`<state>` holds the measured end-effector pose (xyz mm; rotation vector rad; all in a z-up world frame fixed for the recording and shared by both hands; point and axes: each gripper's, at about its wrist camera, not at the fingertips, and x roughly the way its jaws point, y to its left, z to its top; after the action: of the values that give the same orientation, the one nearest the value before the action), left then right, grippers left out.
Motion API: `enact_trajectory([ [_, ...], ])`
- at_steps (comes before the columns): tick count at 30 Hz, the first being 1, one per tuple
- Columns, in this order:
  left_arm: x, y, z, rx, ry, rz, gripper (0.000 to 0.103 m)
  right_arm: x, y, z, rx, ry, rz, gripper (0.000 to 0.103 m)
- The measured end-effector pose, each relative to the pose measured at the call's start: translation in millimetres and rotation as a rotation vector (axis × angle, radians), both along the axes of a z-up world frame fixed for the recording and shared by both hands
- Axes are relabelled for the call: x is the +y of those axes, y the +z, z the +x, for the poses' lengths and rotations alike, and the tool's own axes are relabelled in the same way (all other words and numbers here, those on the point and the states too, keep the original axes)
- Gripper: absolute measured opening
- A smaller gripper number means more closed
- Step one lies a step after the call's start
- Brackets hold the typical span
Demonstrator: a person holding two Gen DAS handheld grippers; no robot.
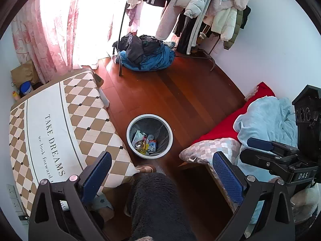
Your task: Collect trash
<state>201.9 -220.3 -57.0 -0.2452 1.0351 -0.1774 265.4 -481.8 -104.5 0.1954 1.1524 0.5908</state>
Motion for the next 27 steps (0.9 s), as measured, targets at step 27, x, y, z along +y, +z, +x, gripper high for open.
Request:
enact_trajectory([
  [27, 3.0, 5.7, -7.5, -0.011, -0.012, -0.027, 0.103, 1.9, 12.8, -1.9, -0.01, 0.023, -0.001, 0.103],
])
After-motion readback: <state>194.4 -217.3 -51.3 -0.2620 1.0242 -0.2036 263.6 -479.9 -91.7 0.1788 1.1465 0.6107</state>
